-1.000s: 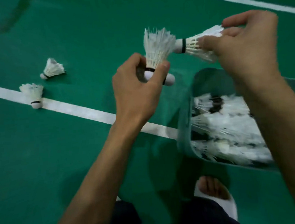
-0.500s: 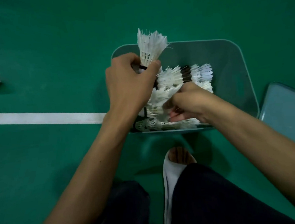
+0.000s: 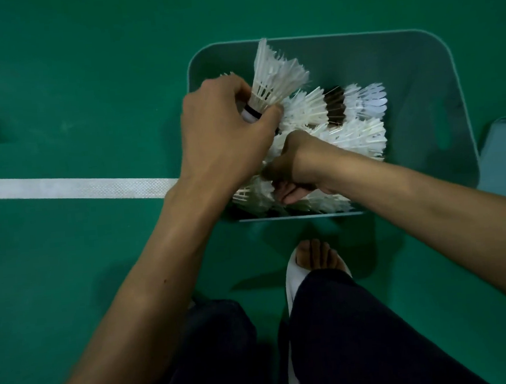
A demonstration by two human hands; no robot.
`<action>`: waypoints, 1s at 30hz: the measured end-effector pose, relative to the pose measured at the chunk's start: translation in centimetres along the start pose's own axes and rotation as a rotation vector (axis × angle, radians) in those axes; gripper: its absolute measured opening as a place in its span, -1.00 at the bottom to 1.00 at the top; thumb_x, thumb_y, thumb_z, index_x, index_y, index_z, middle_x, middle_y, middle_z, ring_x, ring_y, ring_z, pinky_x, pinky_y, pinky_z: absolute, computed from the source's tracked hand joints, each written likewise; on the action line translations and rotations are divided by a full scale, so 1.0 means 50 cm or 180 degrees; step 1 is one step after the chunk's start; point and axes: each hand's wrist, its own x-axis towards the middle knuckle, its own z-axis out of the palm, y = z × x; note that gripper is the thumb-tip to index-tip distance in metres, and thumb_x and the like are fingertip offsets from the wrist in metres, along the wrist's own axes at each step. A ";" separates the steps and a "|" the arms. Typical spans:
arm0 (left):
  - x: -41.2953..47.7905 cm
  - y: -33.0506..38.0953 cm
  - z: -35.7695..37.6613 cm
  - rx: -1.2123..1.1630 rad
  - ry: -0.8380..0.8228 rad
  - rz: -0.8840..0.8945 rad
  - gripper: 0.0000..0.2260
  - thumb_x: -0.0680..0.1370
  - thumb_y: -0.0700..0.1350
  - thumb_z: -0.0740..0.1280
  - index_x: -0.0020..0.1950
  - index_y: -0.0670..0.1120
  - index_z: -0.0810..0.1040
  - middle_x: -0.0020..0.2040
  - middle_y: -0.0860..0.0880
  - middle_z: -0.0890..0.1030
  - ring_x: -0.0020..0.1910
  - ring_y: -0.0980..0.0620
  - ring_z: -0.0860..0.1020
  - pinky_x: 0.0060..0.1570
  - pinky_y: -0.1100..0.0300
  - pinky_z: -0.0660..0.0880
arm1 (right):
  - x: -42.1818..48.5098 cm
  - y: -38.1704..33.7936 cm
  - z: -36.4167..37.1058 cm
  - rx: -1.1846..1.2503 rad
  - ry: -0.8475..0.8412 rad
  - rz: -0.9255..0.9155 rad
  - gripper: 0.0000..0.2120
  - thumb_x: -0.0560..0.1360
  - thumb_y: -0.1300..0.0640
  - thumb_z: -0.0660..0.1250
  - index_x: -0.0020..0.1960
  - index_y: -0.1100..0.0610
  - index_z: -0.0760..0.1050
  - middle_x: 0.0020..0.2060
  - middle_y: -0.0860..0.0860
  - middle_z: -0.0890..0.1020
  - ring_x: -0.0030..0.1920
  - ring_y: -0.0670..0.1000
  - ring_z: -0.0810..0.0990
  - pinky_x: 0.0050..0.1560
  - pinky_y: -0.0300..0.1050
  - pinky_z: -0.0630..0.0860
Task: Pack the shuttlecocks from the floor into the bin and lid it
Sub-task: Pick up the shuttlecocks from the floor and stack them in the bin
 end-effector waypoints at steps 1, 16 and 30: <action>-0.001 -0.004 -0.001 0.0022 -0.0056 0.0025 -0.73 0.45 0.11 0.48 -0.26 -0.06 0.57 -0.41 0.09 0.50 -0.40 0.13 0.42 -0.35 0.21 0.32 | -0.006 0.000 -0.012 -0.0064 0.0007 0.0006 -0.78 0.57 0.19 0.45 0.00 0.36 0.51 -0.25 0.27 0.66 -0.32 0.16 0.68 -0.20 0.11 0.72; -0.015 0.013 -0.022 0.0639 -0.1326 0.0460 -0.59 0.39 0.23 0.51 -0.27 -0.11 0.53 -0.39 -0.06 0.50 -0.41 0.01 0.39 -0.39 0.11 0.29 | -0.134 0.008 -0.130 0.0121 0.0794 -0.1472 -0.76 0.41 0.07 0.60 -0.19 0.23 0.66 -0.43 0.10 0.47 -0.44 0.02 0.37 -0.46 -0.21 0.29; -0.004 -0.012 -0.038 0.0598 -0.0820 0.0332 -0.70 0.40 -0.30 0.38 0.07 -0.05 0.45 -0.14 -0.06 0.59 -0.16 -0.15 0.52 -0.19 -0.08 0.51 | -0.070 0.046 -0.036 -0.0668 0.0880 -0.0226 -0.91 0.50 0.25 0.45 -0.17 0.19 0.67 -0.36 0.10 0.71 -0.47 -0.02 0.70 -0.33 -0.13 0.62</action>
